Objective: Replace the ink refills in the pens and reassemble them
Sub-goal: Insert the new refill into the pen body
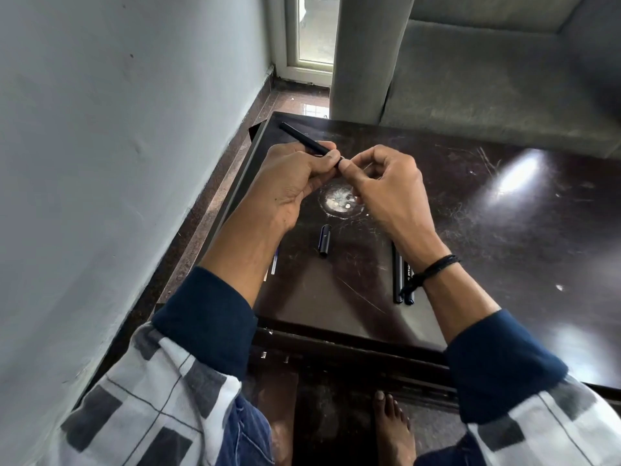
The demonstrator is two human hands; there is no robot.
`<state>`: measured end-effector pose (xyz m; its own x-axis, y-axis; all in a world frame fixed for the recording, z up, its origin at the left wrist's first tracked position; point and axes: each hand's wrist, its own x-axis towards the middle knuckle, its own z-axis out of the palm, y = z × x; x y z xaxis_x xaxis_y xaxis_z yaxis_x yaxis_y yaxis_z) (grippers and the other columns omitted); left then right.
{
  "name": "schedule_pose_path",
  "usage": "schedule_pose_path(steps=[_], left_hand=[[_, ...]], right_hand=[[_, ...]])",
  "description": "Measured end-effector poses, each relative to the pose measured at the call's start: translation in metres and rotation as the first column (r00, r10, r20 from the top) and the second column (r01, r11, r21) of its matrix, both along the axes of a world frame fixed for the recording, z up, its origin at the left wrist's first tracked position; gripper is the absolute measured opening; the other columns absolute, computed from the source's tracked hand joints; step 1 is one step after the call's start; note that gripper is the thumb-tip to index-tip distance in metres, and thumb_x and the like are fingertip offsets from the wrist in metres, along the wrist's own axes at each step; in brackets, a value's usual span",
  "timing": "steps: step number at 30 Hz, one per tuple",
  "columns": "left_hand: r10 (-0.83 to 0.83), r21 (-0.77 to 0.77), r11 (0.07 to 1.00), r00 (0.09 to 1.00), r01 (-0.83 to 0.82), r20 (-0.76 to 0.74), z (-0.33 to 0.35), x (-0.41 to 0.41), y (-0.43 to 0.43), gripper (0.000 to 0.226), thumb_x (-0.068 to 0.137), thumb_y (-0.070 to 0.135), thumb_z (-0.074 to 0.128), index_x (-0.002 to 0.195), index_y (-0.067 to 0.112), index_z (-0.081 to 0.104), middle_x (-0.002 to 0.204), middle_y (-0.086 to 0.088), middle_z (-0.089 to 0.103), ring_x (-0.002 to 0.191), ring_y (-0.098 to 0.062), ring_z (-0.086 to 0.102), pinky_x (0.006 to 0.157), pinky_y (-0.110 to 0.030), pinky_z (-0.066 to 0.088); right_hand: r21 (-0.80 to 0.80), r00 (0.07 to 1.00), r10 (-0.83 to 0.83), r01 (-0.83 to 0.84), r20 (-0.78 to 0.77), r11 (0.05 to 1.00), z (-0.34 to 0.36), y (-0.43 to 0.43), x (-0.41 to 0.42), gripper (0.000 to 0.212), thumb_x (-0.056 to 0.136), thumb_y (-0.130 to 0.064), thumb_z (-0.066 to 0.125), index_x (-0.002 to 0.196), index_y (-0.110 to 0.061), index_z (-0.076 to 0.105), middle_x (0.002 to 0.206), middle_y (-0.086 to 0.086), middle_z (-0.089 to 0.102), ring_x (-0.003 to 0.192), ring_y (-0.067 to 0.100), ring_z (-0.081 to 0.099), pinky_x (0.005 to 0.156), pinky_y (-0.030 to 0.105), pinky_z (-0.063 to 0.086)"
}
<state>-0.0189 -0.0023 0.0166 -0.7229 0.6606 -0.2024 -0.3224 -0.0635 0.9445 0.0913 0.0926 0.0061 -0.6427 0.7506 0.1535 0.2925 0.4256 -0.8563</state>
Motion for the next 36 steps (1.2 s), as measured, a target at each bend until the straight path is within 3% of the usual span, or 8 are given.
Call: schedule_pose_path(steps=[10, 16, 22, 27, 36], left_hand=[[0.000, -0.015, 1.000, 1.000, 0.000, -0.003, -0.0005, 0.0003, 0.0009, 0.010, 0.087, -0.006, 0.069, 0.088, 0.003, 0.073, 0.092, -0.013, 0.072, 0.095, -0.022, 0.071, 0.084, -0.028, 0.060], [-0.015, -0.014, 1.000, 1.000, 0.015, -0.011, -0.0010, 0.0009, 0.0000, 0.009, 0.087, -0.005, 0.069, 0.091, 0.002, 0.073, 0.096, -0.016, 0.074, 0.094, -0.023, 0.074, 0.079, -0.023, 0.059], [-0.003, 0.008, 1.000, 1.000, 0.003, -0.012, -0.0013, 0.0013, 0.0012, 0.009, 0.087, -0.008, 0.067, 0.090, 0.000, 0.071, 0.087, -0.013, 0.071, 0.091, -0.023, 0.072, 0.086, -0.031, 0.061], [0.015, -0.003, 1.000, 1.000, -0.015, -0.012, -0.0021, 0.0001, 0.0019, 0.009, 0.087, -0.007, 0.068, 0.091, 0.000, 0.072, 0.092, -0.015, 0.071, 0.094, -0.024, 0.072, 0.089, -0.034, 0.060], [0.003, -0.010, 1.000, 1.000, -0.003, -0.018, -0.0027, 0.0007, 0.0013, 0.009, 0.087, -0.006, 0.069, 0.089, 0.002, 0.073, 0.091, -0.013, 0.073, 0.094, -0.023, 0.073, 0.086, -0.029, 0.060]], right_hand=[[0.019, 1.000, 0.017, -0.017, 0.006, 1.000, -0.0005, 0.0015, 0.0008, 0.012, 0.090, -0.035, 0.076, 0.087, -0.027, 0.067, 0.075, 0.003, 0.072, 0.074, 0.022, 0.070, 0.073, 0.042, 0.058], [-0.006, 1.000, 0.003, -0.003, 0.020, 1.000, 0.0006, 0.0010, 0.0003, 0.025, 0.097, -0.041, 0.066, 0.081, -0.022, 0.071, 0.072, 0.003, 0.072, 0.075, 0.025, 0.070, 0.075, 0.045, 0.059], [0.003, 1.000, -0.006, 0.006, 0.022, 1.000, -0.0007, 0.0016, -0.0016, 0.024, 0.092, -0.046, 0.071, 0.082, -0.024, 0.071, 0.072, -0.001, 0.071, 0.075, 0.019, 0.070, 0.077, 0.046, 0.059], [0.005, 1.000, 0.008, -0.008, 0.020, 1.000, -0.0028, 0.0015, -0.0019, 0.014, 0.091, -0.037, 0.074, 0.086, -0.025, 0.068, 0.073, 0.001, 0.071, 0.075, 0.021, 0.070, 0.076, 0.045, 0.059], [-0.010, 0.999, 0.000, 0.001, 0.039, 1.000, -0.0014, 0.0012, -0.0021, 0.026, 0.096, -0.046, 0.065, 0.083, -0.024, 0.071, 0.070, -0.002, 0.071, 0.073, 0.018, 0.070, 0.078, 0.046, 0.059]])
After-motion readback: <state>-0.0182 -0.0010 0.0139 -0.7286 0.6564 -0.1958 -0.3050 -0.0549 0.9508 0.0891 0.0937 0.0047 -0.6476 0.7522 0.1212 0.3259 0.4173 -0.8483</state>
